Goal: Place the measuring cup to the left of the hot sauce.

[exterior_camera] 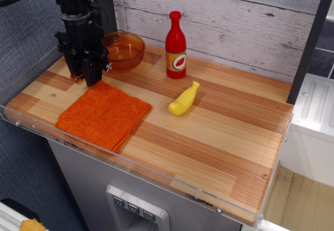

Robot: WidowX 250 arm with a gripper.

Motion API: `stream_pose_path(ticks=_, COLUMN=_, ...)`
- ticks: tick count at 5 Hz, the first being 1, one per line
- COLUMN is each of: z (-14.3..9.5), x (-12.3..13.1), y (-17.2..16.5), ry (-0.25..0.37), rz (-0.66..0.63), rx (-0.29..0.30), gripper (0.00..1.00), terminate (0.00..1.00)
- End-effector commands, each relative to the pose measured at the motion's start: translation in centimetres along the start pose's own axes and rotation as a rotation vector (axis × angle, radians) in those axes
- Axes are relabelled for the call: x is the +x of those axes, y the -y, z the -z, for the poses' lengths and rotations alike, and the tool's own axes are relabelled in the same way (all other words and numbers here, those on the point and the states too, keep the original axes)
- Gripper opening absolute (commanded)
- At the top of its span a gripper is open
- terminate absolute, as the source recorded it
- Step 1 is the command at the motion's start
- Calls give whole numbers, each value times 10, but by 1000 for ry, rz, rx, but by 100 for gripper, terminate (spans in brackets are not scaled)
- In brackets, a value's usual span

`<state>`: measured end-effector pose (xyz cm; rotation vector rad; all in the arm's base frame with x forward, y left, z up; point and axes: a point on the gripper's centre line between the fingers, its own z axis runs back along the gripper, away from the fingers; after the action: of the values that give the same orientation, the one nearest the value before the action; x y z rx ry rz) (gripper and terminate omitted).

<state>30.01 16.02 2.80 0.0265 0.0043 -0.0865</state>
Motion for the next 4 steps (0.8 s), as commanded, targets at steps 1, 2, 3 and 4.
stream_pose_path(ticks=1, z=-13, x=-12, y=-2, ry=39, rz=-67, rx=39, gripper=100, terminate=0)
stream_pose_path(ticks=2, z=-21, x=-13, y=0, ry=68, rz=-70, rx=47, gripper=100, terminate=0)
stream_pose_path(ticks=3, z=-32, x=-15, y=5, ry=70, rz=-65, rx=80, gripper=100, terminate=0)
stream_pose_path(ticks=4, z=-51, x=-15, y=19, ry=55, rz=-57, rx=138, gripper=100, terminate=0)
